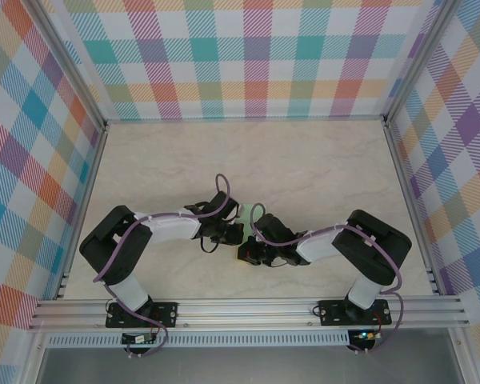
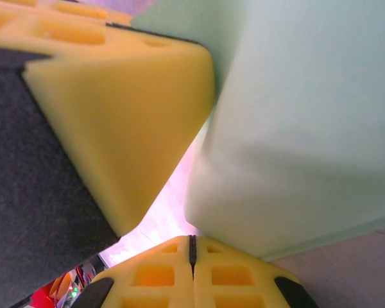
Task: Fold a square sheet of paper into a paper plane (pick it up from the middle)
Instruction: Third fold the triangle at the center of the table.
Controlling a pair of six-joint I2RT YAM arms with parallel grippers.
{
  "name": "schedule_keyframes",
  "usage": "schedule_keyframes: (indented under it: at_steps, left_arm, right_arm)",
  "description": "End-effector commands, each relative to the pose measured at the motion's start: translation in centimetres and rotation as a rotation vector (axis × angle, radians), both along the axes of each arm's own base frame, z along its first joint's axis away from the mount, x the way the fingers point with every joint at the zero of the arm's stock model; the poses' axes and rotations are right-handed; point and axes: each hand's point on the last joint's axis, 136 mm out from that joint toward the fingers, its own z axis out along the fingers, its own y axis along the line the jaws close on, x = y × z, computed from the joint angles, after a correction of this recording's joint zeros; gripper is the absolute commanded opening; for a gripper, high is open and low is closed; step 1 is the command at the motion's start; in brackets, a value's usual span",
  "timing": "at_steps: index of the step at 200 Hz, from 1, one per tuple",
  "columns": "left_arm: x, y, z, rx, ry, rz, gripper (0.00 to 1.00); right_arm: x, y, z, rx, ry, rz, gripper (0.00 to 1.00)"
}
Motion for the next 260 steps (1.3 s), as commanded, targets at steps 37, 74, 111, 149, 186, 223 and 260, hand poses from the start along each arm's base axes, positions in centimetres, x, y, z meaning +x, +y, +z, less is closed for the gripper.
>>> schedule_keyframes:
  at_steps: [37, 74, 111, 149, 186, 223, 260]
  left_arm:
    - [-1.0, 0.8, -1.8, 0.03, 0.057, -0.001, 0.0]
    - [-1.1, 0.8, -1.8, 0.029, 0.062, -0.007, 0.0]
    - [-1.1, 0.7, -1.8, 0.029, 0.062, -0.008, 0.0]
    - [-1.1, 0.7, -1.8, 0.033, 0.065, -0.013, 0.0]
    - [-1.1, 0.8, -1.8, 0.038, 0.065, -0.014, 0.0]
    - [-1.0, 0.8, -1.6, 0.037, 0.063, -0.016, 0.0]
    - [-1.0, 0.6, -1.6, 0.029, 0.063, -0.019, 0.0]
  right_arm:
    - [0.3, -0.4, 2.4, -0.02, -0.057, 0.006, 0.07]
    - [1.0, 0.7, 3.0, -0.008, -0.07, 0.019, 0.08]
    - [0.9, 0.1, 0.3, -0.063, -0.03, -0.012, 0.08]
    - [-0.1, -1.4, -2.2, -0.115, 0.009, -0.015, 0.08]
    - [-0.1, -0.9, -1.1, -0.075, 0.003, -0.001, 0.08]
    - [1.0, -1.2, 2.5, -0.057, -0.089, -0.009, 0.09]
    - [2.4, -2.6, 3.1, -0.032, -0.102, -0.053, 0.1]
